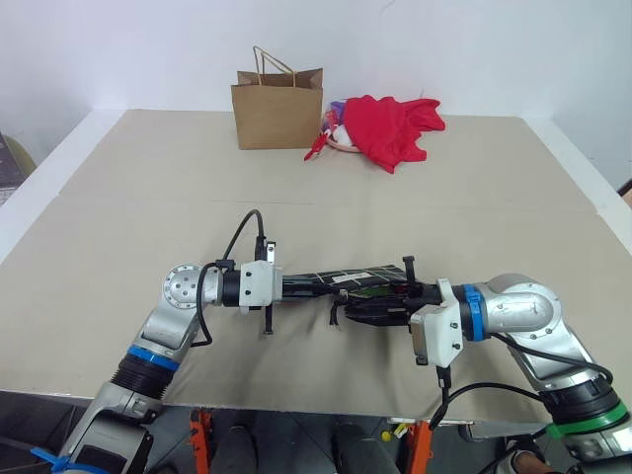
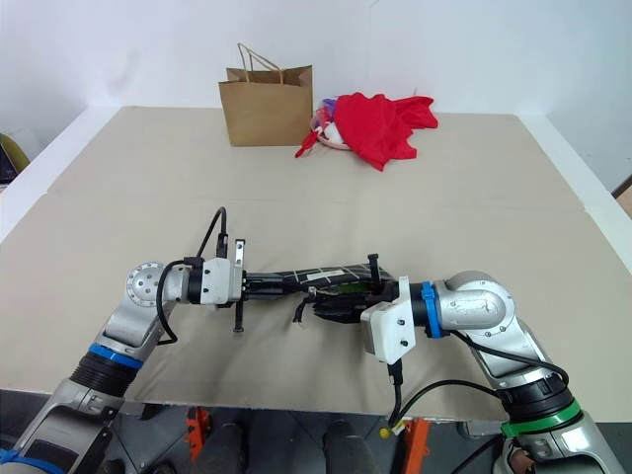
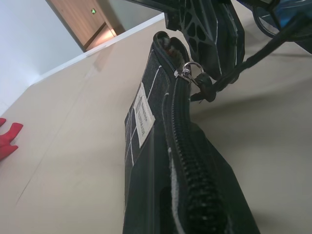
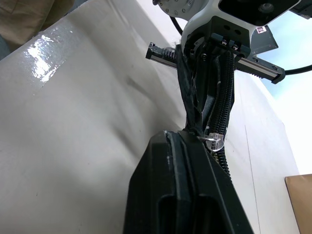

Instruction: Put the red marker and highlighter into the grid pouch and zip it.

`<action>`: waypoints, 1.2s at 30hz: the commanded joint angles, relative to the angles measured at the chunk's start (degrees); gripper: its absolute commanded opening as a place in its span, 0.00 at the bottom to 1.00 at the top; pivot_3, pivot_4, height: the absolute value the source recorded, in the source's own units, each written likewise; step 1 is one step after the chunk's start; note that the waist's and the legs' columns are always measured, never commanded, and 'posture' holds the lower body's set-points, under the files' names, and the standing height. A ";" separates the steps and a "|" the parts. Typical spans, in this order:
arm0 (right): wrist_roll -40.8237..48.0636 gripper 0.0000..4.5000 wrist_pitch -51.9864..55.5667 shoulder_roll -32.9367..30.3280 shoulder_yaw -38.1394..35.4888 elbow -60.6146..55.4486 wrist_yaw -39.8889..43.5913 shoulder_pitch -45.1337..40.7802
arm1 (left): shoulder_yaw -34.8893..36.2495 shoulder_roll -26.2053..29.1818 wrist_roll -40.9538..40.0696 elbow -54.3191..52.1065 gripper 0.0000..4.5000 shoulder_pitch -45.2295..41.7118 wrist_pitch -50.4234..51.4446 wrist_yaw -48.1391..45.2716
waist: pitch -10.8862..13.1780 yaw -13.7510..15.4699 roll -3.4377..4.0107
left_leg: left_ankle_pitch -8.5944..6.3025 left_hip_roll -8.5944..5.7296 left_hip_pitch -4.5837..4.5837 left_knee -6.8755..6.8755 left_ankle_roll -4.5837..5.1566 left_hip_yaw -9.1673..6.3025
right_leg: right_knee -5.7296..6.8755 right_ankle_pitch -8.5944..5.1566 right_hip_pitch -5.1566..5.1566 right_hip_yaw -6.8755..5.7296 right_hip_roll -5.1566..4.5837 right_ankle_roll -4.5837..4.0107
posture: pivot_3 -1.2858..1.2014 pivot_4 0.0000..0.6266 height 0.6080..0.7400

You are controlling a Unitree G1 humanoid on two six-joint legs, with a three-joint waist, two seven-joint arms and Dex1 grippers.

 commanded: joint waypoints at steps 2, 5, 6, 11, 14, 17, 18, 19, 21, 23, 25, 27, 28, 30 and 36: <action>2.74 0.03 2.60 0.15 -0.13 -3.15 -0.37 -0.70 | 0.95 0.31 -1.09 -1.90 0.00 -0.20 -0.15 0.33 | 0.00 0.00 0.00 | 0.00 0.00 0.00 0.00 0.00 0.00 | 0.00 0.00 0.00 0.00 0.00 0.00 | 0.52 0.24 1.00; 4.05 0.22 3.38 -0.12 -0.52 -4.99 -0.24 0.14 | 0.99 0.30 -1.20 -1.85 0.00 -0.16 -0.15 0.28 | 0.00 0.00 0.00 | 0.00 0.00 0.00 0.00 0.00 0.00 | 0.00 0.00 0.00 0.00 0.00 0.00 | 0.52 0.24 1.00; 3.86 0.28 3.09 0.06 -0.87 -5.12 -0.73 0.28 | 0.99 0.29 -1.22 -1.85 0.00 -0.16 -0.12 0.27 | 0.00 0.00 0.00 | 0.00 0.00 0.00 0.00 0.00 0.00 | 0.00 0.00 0.00 0.00 0.00 0.00 | 0.52 0.24 1.00; 4.77 0.44 2.38 -1.15 -2.04 -7.11 -0.54 2.25 | 1.01 0.27 -1.27 -1.86 0.00 -0.09 -0.08 0.27 | 0.00 0.00 0.00 | 0.00 0.00 0.00 0.00 0.00 0.00 | 0.00 0.00 0.00 0.00 0.00 0.01 | 0.52 0.24 1.00; 5.18 0.44 4.27 -1.02 -2.33 -9.41 -1.79 1.59 | 1.05 0.32 -1.29 -1.79 0.00 -0.11 -0.12 0.21 | 0.00 -0.04 0.00 | 0.00 0.00 0.01 0.00 0.00 0.00 | 0.00 0.00 0.00 0.00 0.00 0.00 | 0.52 0.24 1.00; 4.28 0.44 5.53 -0.13 -1.00 -9.47 -2.23 -0.04 | 0.92 0.14 -1.25 -1.69 0.00 -0.23 -0.17 0.21 | 0.00 -0.03 0.00 | 0.00 0.00 0.03 0.00 0.00 0.00 | 0.03 0.00 0.00 0.00 0.00 0.00 | 0.52 0.24 1.00; 3.74 0.44 5.67 0.40 -0.39 -8.97 -2.42 -0.68 | 0.81 0.01 -1.19 -1.69 0.00 -0.26 -0.20 0.25 | 0.00 -0.03 0.00 | 0.00 0.00 0.02 0.01 0.00 0.00 | 0.03 0.00 0.00 0.00 0.00 0.00 | 0.52 0.24 1.00; 3.21 0.44 5.80 0.98 0.18 -8.30 -2.60 -1.41 | 0.73 -0.09 -1.16 -1.69 0.00 -0.30 -0.24 0.26 | 0.00 -0.04 0.00 | 0.01 0.00 0.02 0.01 -0.01 0.00 | 0.03 0.00 0.00 0.00 0.00 0.00 | 0.52 0.24 1.00; 2.55 0.44 6.05 1.87 0.93 -7.32 -2.66 -2.52 | 0.68 -0.21 -1.13 -1.59 0.00 -0.40 -0.30 0.25 | 0.00 -0.02 0.00 | 0.01 0.00 0.03 0.01 -0.01 0.00 | 0.03 0.01 0.00 0.00 0.01 0.00 | 0.52 0.24 1.00; 2.15 0.44 6.10 2.46 1.75 -6.74 -2.57 -3.24 | 0.73 -0.29 -1.07 -1.47 0.00 -0.46 -0.32 0.28 | 0.00 0.00 0.00 | 0.01 0.00 0.03 0.00 -0.01 0.00 | 0.03 0.01 0.00 0.00 0.00 0.00 | 0.52 0.24 1.00; 1.78 0.44 6.13 2.84 2.68 -6.27 -2.18 -3.58 | 0.77 -0.30 -1.00 -1.58 0.00 -0.36 -0.29 0.38 | 0.00 0.00 0.00 | 0.01 0.00 0.01 0.00 -0.01 0.00 | 0.03 0.00 0.00 0.00 0.00 0.01 | 0.52 0.24 1.00; 1.61 0.44 5.88 3.08 3.25 -5.81 -1.96 -3.71 | 0.79 -0.25 -0.98 -1.99 0.00 -0.10 -0.15 0.55 | 0.00 0.00 0.00 | 0.01 0.00 0.02 -0.02 -0.01 0.00 | 0.03 -0.01 0.00 0.00 0.00 0.00 | 0.52 0.24 1.00; 1.62 0.39 5.77 3.12 3.40 -5.62 -1.89 -3.76 | 0.81 -0.22 -0.98 -2.12 0.00 -0.01 -0.11 0.61 | 0.00 0.00 0.00 | 0.01 0.00 0.03 -0.03 -0.01 0.00 | 0.03 -0.01 0.00 0.00 0.01 0.00 | 0.52 0.24 1.00; 1.80 0.30 5.22 2.97 3.58 -5.22 -1.36 -3.89 | 0.89 -0.12 -0.97 -2.29 0.00 0.15 -0.02 0.73 | 0.00 0.00 0.00 | 0.01 0.00 0.02 -0.03 -0.01 0.00 | 0.03 -0.01 0.00 0.00 0.00 0.00 | 0.52 0.24 1.00; 2.46 0.04 4.38 2.98 3.33 -4.46 -0.31 -4.24 | 1.03 0.07 -0.85 -2.48 0.00 0.30 0.07 0.98 | 0.00 0.00 0.00 | 0.01 0.00 0.03 -0.03 -0.01 0.00 | 0.03 0.00 0.00 0.00 0.00 -0.01 | 0.52 0.24 1.00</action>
